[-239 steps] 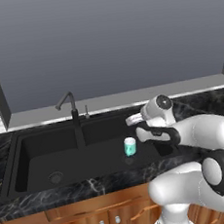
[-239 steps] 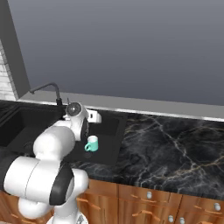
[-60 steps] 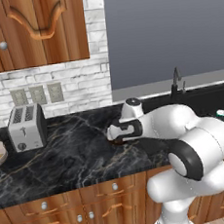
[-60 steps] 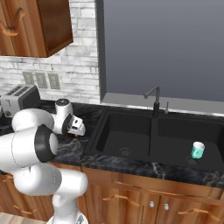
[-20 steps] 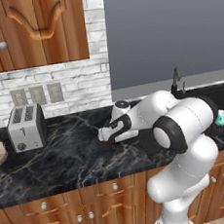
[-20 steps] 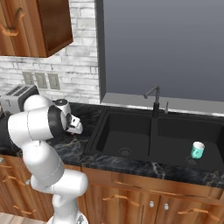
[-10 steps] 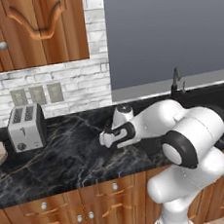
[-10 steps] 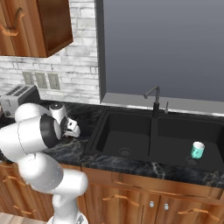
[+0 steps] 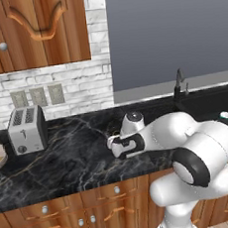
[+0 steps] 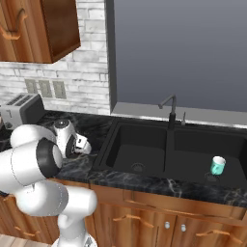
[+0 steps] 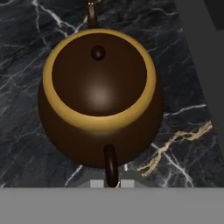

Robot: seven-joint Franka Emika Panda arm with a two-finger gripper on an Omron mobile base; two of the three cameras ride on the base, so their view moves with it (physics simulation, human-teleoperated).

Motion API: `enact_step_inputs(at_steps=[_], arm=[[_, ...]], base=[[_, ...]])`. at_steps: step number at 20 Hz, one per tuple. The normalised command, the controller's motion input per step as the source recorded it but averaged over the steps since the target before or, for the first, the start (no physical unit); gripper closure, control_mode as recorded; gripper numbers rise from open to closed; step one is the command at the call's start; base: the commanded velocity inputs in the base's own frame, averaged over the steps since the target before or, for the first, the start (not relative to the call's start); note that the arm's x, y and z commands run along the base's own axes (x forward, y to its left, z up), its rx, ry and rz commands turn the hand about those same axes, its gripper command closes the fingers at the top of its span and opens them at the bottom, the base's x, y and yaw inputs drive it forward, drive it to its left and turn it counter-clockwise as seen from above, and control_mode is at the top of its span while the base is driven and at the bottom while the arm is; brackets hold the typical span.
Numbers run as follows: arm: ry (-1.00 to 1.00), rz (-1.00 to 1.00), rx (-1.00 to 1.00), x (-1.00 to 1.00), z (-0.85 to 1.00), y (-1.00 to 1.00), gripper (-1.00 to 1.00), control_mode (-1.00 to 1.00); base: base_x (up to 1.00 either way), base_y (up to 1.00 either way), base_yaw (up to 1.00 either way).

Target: Place the teapot in the left basin and the mug in the right basin of the sink.

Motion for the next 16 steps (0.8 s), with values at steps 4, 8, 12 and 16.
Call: enact_step_inputs(at_steps=[4, 8, 12, 16], arm=[[-0.04, -0.06, -0.08, 0.05, 0.15, -0.50, 1.00, -1.00], [-0.05, -0.07, -0.06, 0.07, 0.29, -0.45, 1.00, -1.00], [-0.03, -0.08, -0.01, 0.20, 0.33, -0.50, 1.00, -1.00], [0.00, -0.07, 0.00, 0.24, 0.19, -0.52, 1.00, -1.00]], base=[[0.00, 0.00, 0.00], [0.00, 0.00, 0.00], [0.00, 0.00, 0.00], [0.00, 0.00, 0.00]])
